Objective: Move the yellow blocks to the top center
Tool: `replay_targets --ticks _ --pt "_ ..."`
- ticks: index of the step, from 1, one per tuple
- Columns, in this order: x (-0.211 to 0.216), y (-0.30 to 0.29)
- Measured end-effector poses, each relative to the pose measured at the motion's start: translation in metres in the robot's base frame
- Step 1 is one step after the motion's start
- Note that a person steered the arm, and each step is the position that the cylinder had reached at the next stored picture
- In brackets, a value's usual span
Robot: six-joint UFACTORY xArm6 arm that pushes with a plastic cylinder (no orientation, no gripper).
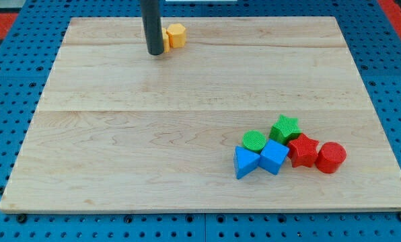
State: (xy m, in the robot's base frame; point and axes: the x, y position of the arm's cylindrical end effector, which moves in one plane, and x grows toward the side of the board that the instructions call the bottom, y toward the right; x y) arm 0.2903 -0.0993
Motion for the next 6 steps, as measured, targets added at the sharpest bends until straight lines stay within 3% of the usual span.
replay_targets --ticks 2,4,6 --pt "-0.021 -0.035" --pt "-0.031 0.035" --pt "-0.042 0.024"
